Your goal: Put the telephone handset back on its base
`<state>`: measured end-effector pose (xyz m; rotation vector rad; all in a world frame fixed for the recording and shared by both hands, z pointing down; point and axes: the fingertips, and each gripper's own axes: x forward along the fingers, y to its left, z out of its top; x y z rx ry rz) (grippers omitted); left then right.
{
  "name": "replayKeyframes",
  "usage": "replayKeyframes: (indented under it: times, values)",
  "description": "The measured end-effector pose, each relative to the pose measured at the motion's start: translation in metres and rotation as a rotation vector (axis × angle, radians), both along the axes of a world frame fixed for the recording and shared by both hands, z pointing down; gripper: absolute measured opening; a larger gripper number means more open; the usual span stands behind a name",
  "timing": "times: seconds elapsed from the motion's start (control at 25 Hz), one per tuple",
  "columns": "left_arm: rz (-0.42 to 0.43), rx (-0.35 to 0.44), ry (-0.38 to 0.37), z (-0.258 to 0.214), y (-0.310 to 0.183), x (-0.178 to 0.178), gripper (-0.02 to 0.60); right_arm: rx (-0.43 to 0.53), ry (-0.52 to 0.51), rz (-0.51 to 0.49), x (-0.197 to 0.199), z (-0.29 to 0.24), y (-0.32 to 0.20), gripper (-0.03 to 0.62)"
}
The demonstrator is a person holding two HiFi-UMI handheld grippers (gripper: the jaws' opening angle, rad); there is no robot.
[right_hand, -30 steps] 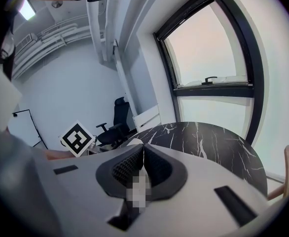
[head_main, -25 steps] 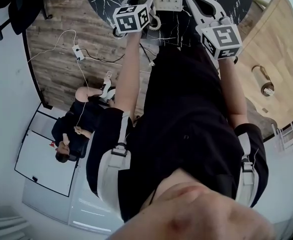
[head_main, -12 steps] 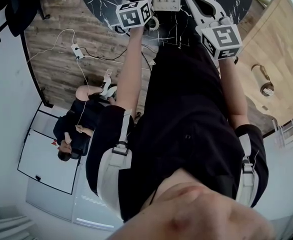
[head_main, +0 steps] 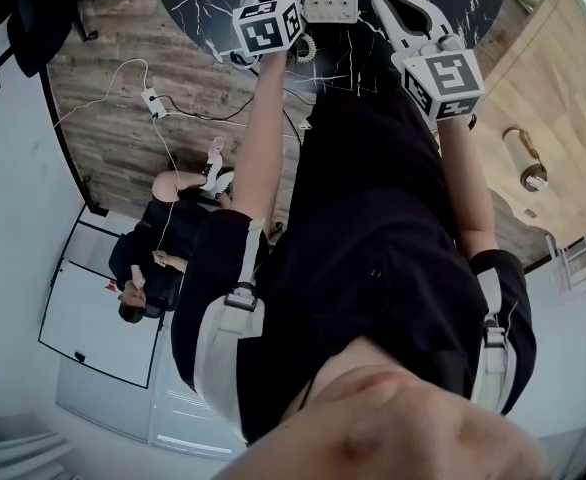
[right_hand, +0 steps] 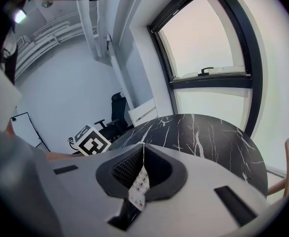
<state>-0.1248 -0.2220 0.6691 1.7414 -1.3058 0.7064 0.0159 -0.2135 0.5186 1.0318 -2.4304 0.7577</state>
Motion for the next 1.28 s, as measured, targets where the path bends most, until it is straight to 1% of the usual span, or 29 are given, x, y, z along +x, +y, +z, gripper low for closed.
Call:
replayKeyframes:
  times: [0.28, 0.52, 0.6, 0.76, 1.04, 1.28]
  values:
    - [0.031, 0.015, -0.04, 0.005, 0.0, 0.002, 0.232, -0.009, 0.009, 0.0, 0.003, 0.001, 0.002, 0.031]
    - [0.029, 0.025, -0.019, 0.004, 0.0, 0.003, 0.235, -0.01, 0.006, 0.0, 0.004, 0.0, 0.002, 0.031]
    - [0.03, 0.027, -0.008, 0.002, 0.0, 0.005, 0.253, -0.011, 0.004, 0.0, 0.005, 0.001, 0.003, 0.031]
    - [0.038, 0.042, -0.012, -0.003, -0.001, 0.004, 0.253, -0.009, -0.003, 0.0, 0.003, -0.002, 0.004, 0.031]
    - [0.041, 0.077, -0.009, -0.02, 0.006, 0.0, 0.253, 0.026, -0.011, 0.002, -0.003, -0.018, 0.013, 0.031]
    - [0.057, 0.126, 0.002, -0.043, 0.017, -0.001, 0.253, 0.062, -0.016, 0.021, -0.006, -0.033, 0.027, 0.031]
